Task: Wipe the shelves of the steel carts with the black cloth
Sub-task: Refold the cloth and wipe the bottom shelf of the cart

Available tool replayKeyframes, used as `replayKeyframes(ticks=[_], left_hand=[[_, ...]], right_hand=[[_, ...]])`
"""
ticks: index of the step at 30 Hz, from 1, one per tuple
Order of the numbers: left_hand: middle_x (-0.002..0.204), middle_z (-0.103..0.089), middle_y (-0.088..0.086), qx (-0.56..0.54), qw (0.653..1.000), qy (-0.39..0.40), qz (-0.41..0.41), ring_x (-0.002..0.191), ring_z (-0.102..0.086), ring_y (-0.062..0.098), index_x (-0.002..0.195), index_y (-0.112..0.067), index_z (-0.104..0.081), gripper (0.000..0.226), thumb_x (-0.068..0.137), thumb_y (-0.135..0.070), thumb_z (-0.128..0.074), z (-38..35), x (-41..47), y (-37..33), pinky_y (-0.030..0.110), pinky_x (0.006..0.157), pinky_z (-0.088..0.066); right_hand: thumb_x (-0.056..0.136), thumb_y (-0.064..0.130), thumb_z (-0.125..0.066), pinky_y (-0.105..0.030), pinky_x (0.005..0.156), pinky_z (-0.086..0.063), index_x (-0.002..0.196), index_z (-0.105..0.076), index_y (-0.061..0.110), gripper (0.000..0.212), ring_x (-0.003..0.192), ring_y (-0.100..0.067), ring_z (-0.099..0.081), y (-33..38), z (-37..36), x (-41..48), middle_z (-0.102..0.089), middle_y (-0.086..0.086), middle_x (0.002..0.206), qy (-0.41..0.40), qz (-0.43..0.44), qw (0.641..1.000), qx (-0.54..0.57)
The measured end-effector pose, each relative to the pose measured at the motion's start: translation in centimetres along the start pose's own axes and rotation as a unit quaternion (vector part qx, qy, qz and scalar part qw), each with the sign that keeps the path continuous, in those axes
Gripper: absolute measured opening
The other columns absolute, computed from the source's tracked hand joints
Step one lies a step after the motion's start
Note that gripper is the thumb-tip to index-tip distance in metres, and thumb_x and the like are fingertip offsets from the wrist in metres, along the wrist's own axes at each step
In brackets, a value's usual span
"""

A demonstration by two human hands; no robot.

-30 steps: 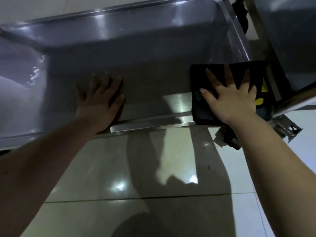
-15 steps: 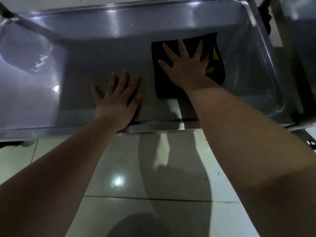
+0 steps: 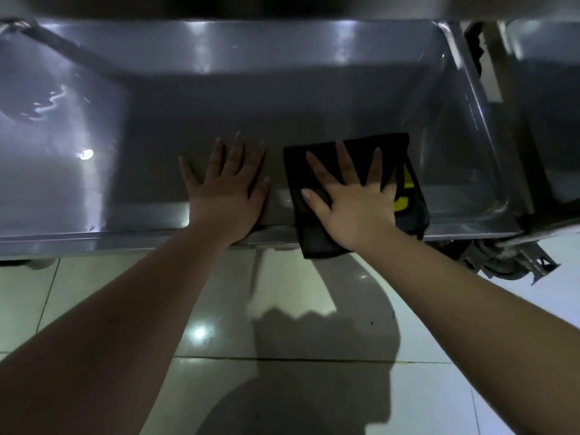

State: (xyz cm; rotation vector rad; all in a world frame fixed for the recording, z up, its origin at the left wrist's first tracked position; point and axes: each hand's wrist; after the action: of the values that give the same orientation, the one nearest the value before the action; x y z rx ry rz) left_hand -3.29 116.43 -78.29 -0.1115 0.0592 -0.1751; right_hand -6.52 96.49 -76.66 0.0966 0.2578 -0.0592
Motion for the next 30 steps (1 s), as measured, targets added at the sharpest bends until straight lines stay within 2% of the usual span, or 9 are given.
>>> replayKeyframes(ticks=[3, 7, 14, 19, 22, 25, 27, 29, 30], left_hand=[[0.164, -0.004, -0.008, -0.003, 1.000, 0.000, 0.002, 0.151, -0.001, 0.021, 0.154, -0.044, -0.010, 0.055, 0.101, -0.050, -0.023, 0.1, 0.1, 0.1, 0.068, 0.112, 0.002], [0.164, -0.004, -0.012, -0.037, 0.999, 0.006, 0.012, 0.151, 0.001, 0.016, 0.152, -0.046, -0.014, 0.051, 0.102, -0.045, -0.017, 0.2, 0.2, 0.5, 0.065, 0.113, 0.008], [0.164, -0.004, -0.013, -0.067, 0.997, 0.016, 0.023, 0.151, 0.002, 0.013, 0.153, -0.043, -0.015, 0.049, 0.104, -0.043, -0.015, 0.6, 0.2, 0.1, 0.063, 0.114, 0.009], [0.165, -0.003, -0.006, -0.121, 0.992, -0.040, -0.015, 0.151, -0.002, 0.018, 0.155, -0.038, -0.005, 0.063, 0.094, -0.052, -0.012, 1.5, -0.1, 0.0, 0.057, 0.118, 0.003], [0.163, -0.014, 0.000, -0.109, 0.991, -0.059, -0.060, 0.151, -0.008, 0.022, 0.155, -0.034, -0.016, 0.066, 0.091, -0.051, -0.012, 1.5, -0.5, 0.0, 0.051, 0.120, 0.002], [0.153, -0.040, 0.010, -0.107, 0.985, -0.103, -0.089, 0.146, -0.025, 0.032, 0.148, -0.023, -0.041, 0.057, 0.095, -0.041, -0.029, 2.0, -0.3, -1.3, 0.051, 0.120, -0.002], [0.152, -0.040, 0.012, -0.141, 0.983, -0.060, -0.104, 0.146, -0.024, 0.032, 0.147, -0.020, -0.042, 0.054, 0.094, -0.024, -0.041, 2.8, 0.4, -4.4, 0.047, 0.120, -0.003], [0.162, -0.019, 0.011, -0.176, 0.977, 0.054, -0.111, 0.150, -0.009, 0.030, 0.154, -0.028, -0.025, 0.063, 0.096, -0.013, -0.043, 3.1, 0.4, -8.1, 0.044, 0.120, 0.000], [0.164, -0.007, 0.007, -0.168, 0.976, 0.096, -0.104, 0.151, -0.001, 0.029, 0.155, -0.034, -0.016, 0.063, 0.099, -0.020, -0.041, 2.9, 0.1, -9.5, 0.048, 0.120, 0.003]], right_hand=[[0.092, 0.072, -0.016, -0.065, 0.112, 0.000, 0.145, 0.007, 0.059, 0.059, 0.144, -0.045, 0.017, 1.0, 1.2, 5.7, 0.014, 0.012, 0.162, -0.024, -0.009, 1.000, 0.011], [0.092, 0.072, -0.016, -0.068, 0.111, 0.004, 0.148, 0.005, 0.055, 0.062, 0.142, -0.048, 0.020, 2.5, 2.7, 10.8, 0.015, 0.009, 0.162, 0.002, -0.047, 0.998, 0.049], [0.093, 0.071, -0.013, -0.063, 0.113, 0.000, 0.146, 0.009, 0.057, 0.060, 0.144, -0.044, 0.018, 2.8, 0.7, 2.9, 0.015, 0.012, 0.162, -0.015, -0.020, 1.000, 0.011], [0.094, 0.068, -0.011, -0.066, 0.112, -0.001, 0.146, 0.015, 0.054, 0.059, 0.142, -0.048, 0.022, 5.9, 0.0, 0.0, 0.023, 0.008, 0.160, 0.009, -0.058, 0.998, 0.020], [0.094, 0.069, -0.014, -0.065, 0.112, 0.000, 0.146, 0.014, 0.054, 0.061, 0.142, -0.046, 0.023, 6.4, 0.4, 0.1, 0.023, 0.010, 0.160, 0.036, -0.038, 0.998, 0.030], [0.092, 0.069, -0.021, -0.058, 0.117, -0.001, 0.151, -0.006, 0.048, 0.064, 0.148, -0.036, 0.009, 2.2, 2.1, 0.8, 0.001, 0.014, 0.163, -0.002, -0.026, 0.994, 0.103], [0.092, 0.063, -0.027, -0.052, 0.119, -0.002, 0.150, -0.025, 0.039, 0.063, 0.149, -0.032, -0.004, -2.2, 2.9, 1.1, -0.017, 0.010, 0.161, -0.089, -0.088, 0.984, 0.125], [0.094, 0.057, -0.030, -0.050, 0.120, -0.005, 0.149, -0.032, 0.034, 0.060, 0.148, -0.032, -0.010, -4.8, 3.1, 0.6, -0.025, 0.004, 0.160, -0.084, -0.153, 0.962, 0.211], [0.097, 0.053, -0.031, -0.048, 0.120, -0.004, 0.150, -0.030, 0.034, 0.057, 0.148, -0.031, -0.009, -5.0, 2.9, 0.2, -0.024, 0.001, 0.160, -0.060, -0.172, 0.949, 0.258]])
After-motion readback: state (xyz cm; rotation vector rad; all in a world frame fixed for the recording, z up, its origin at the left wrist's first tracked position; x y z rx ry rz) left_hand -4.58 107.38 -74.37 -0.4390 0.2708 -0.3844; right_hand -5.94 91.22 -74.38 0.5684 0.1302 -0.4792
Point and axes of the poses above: each hand's wrist, its own x-axis towards the middle knuckle, its own z-axis out of the back of the hand, y = z × x
